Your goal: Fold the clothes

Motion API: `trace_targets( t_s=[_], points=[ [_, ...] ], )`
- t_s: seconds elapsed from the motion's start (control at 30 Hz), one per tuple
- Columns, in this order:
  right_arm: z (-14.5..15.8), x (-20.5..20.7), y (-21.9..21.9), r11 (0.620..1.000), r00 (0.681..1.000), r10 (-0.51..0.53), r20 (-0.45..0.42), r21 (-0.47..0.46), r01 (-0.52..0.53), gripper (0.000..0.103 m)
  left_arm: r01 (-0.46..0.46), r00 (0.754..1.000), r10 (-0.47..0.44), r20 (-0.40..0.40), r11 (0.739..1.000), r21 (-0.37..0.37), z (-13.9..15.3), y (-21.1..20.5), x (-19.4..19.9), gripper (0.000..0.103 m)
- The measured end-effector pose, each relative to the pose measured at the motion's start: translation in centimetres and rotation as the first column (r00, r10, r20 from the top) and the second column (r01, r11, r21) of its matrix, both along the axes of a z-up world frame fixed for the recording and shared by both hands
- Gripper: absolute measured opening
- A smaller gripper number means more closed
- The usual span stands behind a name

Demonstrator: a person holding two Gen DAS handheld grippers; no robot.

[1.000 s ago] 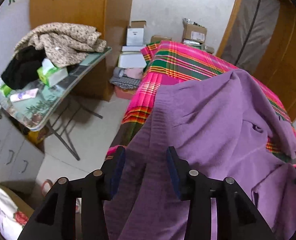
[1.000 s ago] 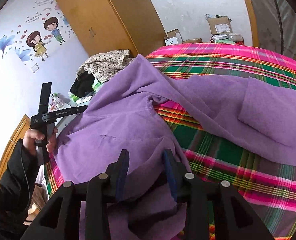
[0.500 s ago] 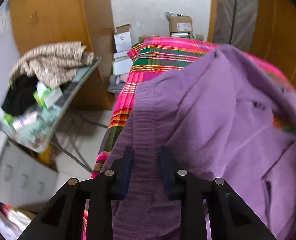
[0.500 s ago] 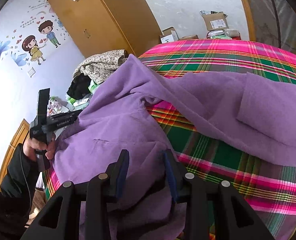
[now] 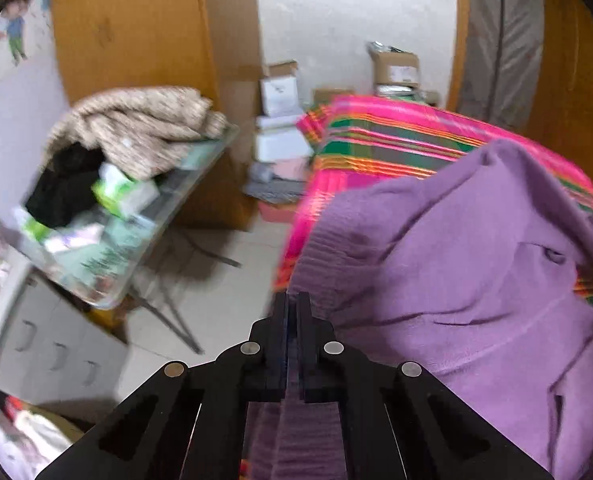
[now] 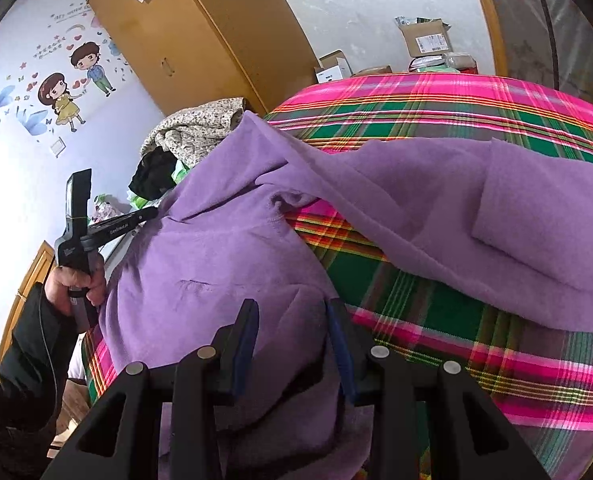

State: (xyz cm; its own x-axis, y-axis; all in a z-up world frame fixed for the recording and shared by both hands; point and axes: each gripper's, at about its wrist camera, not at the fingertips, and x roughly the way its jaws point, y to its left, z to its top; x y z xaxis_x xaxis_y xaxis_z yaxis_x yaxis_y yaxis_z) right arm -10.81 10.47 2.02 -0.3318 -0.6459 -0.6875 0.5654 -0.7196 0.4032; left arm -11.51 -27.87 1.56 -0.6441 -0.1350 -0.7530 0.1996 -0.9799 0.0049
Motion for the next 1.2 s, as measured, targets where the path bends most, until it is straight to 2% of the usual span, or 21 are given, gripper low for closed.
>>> trace_targets(
  t_s=[0.07, 0.1, 0.13, 0.2, 0.23, 0.3, 0.4, 0.5, 0.57, 0.73, 0.8, 0.97, 1.07, 1.1, 1.2],
  points=[
    [0.0, 0.0, 0.0, 1.0, 1.0, 0.0, 0.001, 0.0, 0.0, 0.036, 0.008, 1.0, -0.009, 0.016, 1.0, 0.008, -0.4, -0.1, -0.1, 0.007],
    [0.0, 0.0, 0.1, 1.0, 1.0, 0.0, 0.001, -0.001, 0.0, 0.036, 0.011, 1.0, -0.011, 0.018, 1.0, 0.013, -0.4, -0.1, 0.1, 0.012],
    [0.0, 0.1, 0.1, 1.0, 1.0, 0.0, 0.001, -0.001, 0.0, 0.036, 0.019, 1.0, -0.02, 0.019, 0.999, 0.04, -0.3, -0.3, 0.3, 0.025],
    [0.0, 0.1, 0.1, 1.0, 1.0, 0.0, 0.001, -0.002, 0.0, 0.036, 0.017, 1.0, -0.018, 0.007, 0.995, 0.095, -0.1, -0.9, 0.8, 0.041],
    [0.0, 0.1, 0.1, 1.0, 1.0, 0.0, 0.001, -0.003, 0.0, 0.036, 0.014, 1.0, -0.014, -0.001, 0.993, 0.118, 0.0, -1.3, 1.1, 0.046],
    [-0.1, 0.1, 0.0, 1.0, 1.0, 0.0, 0.002, -0.004, 0.0, 0.036, 0.013, 1.0, -0.013, -0.002, 0.988, 0.152, -0.1, -1.9, 1.6, 0.046],
    [-0.2, 0.1, 0.0, 1.0, 1.0, 0.0, 0.008, -0.007, 0.0, 0.036, 0.022, 0.998, -0.03, 0.05, 0.988, 0.152, -1.1, -1.3, 1.5, 0.046],
    [-0.2, 0.1, 0.0, 1.0, 1.0, -0.002, 0.007, -0.007, 0.002, 0.036, 0.027, 0.999, -0.032, 0.044, 0.995, 0.095, -1.2, -0.1, 1.9, 0.044],
    [-0.1, 0.2, 0.0, 1.0, 1.0, -0.004, 0.007, -0.007, 0.004, 0.036, 0.024, 0.999, -0.027, 0.04, 0.997, 0.077, -1.1, 0.0, 2.2, 0.039],
    [0.0, 0.3, 0.0, 1.0, 1.0, -0.005, 0.004, -0.006, 0.005, 0.036, 0.016, 0.999, -0.017, 0.031, 0.999, 0.031, -0.8, 0.3, 2.7, 0.015],
    [0.1, 0.4, 0.0, 1.0, 1.0, -0.003, 0.0, -0.007, 0.003, 0.036, 0.013, 1.0, -0.013, 0.027, 1.0, 0.013, -0.7, 0.4, 2.9, 0.013],
    [0.1, 0.4, 0.4, 1.0, 1.0, -0.003, -0.002, -0.012, 0.003, 0.036, 0.004, 1.0, -0.003, 0.017, 0.999, -0.032, -0.4, 0.7, 3.4, 0.014],
    [0.0, 0.2, 0.6, 1.0, 1.0, -0.006, -0.001, -0.016, 0.006, 0.036, 0.015, 1.0, -0.015, -0.023, 1.0, 0.019, 1.3, 0.7, 3.9, 0.014],
    [0.0, 0.2, 0.6, 1.0, 1.0, -0.006, 0.0, -0.018, 0.006, 0.036, 0.02, 0.999, -0.018, -0.037, 0.999, 0.036, 1.9, 0.6, 4.1, 0.018],
    [0.0, 0.2, 0.3, 1.0, 1.0, -0.003, 0.002, -0.023, 0.003, 0.036, 0.028, 0.996, -0.023, -0.082, 0.998, 0.064, 3.6, 0.2, 3.2, 0.043]
  ],
)
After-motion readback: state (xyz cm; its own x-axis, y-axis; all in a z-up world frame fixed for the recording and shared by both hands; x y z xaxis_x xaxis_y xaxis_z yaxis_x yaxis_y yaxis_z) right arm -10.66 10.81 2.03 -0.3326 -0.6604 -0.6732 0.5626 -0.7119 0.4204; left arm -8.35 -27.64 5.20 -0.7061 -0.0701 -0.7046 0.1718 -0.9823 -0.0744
